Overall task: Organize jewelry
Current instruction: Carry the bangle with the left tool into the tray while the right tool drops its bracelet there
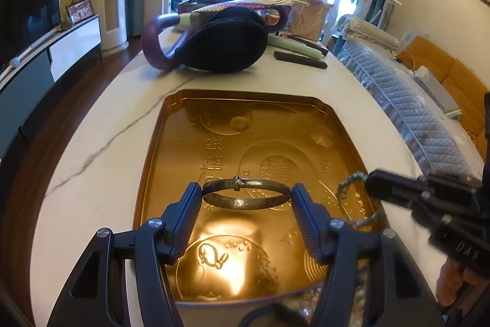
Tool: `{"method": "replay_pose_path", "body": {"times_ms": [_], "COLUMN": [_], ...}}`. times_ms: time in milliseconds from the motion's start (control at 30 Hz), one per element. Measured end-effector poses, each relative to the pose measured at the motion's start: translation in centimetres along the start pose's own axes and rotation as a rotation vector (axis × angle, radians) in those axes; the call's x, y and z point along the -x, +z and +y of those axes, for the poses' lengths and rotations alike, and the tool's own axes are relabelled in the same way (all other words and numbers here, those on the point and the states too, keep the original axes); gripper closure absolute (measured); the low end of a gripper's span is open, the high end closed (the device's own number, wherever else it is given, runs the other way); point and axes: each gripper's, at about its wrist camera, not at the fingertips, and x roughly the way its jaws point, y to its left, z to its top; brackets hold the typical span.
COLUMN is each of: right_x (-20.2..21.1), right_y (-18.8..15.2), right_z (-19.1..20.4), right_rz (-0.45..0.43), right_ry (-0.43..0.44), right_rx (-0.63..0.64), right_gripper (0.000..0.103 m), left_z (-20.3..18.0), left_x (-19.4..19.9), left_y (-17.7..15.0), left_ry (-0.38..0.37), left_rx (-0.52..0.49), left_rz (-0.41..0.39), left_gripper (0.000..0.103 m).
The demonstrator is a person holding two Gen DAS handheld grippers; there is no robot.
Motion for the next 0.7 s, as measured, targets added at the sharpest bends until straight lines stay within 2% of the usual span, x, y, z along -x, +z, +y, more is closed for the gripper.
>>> {"method": "replay_pose_path", "body": {"times_ms": [167, 333, 467, 533, 600, 633, 667, 700], "right_x": [-1.9, -2.6, -2.8, -3.0, -3.2, -3.0, -2.7, -2.1], "right_y": [-0.9, -1.2, -1.4, -1.4, -1.7, -1.9, -2.0, -2.1], "right_z": [-1.1, -2.0, -2.4, -2.7, -3.1, -3.4, -3.5, -3.5], "right_rz": [0.043, 0.061, 0.058, 0.055, 0.065, 0.059, 0.045, 0.022], "right_ry": [-0.021, -0.054, -0.067, -0.054, -0.026, -0.002, 0.011, 0.012], "right_rx": [-0.011, -0.031, -0.043, -0.054, -0.099, -0.133, -0.156, -0.171], "right_gripper": [0.1, 0.1, 0.1, 0.097, 0.077, 0.046, 0.021, 0.016], "left_z": [0.6, 0.3, 0.8, 0.7, 0.2, -0.1, -0.3, -0.7], "left_x": [-1.2, -1.1, -1.1, -1.3, -1.5, -1.5, -1.3, -0.9], "left_y": [-0.1, -0.1, -0.1, -0.3, -0.6, -0.8, -0.9, -1.2], "left_ry": [0.025, 0.052, 0.047, 0.043, 0.077, 0.095, 0.099, 0.101], "left_rx": [0.037, 0.022, 0.044, 0.017, -0.002, -0.007, -0.008, -0.009], "left_rz": [0.031, 0.03, 0.016, 0.022, 0.046, 0.06, 0.068, 0.073], "left_gripper": [0.042, 0.042, 0.042, 0.042, 0.041, 0.04, 0.034, 0.029]}}
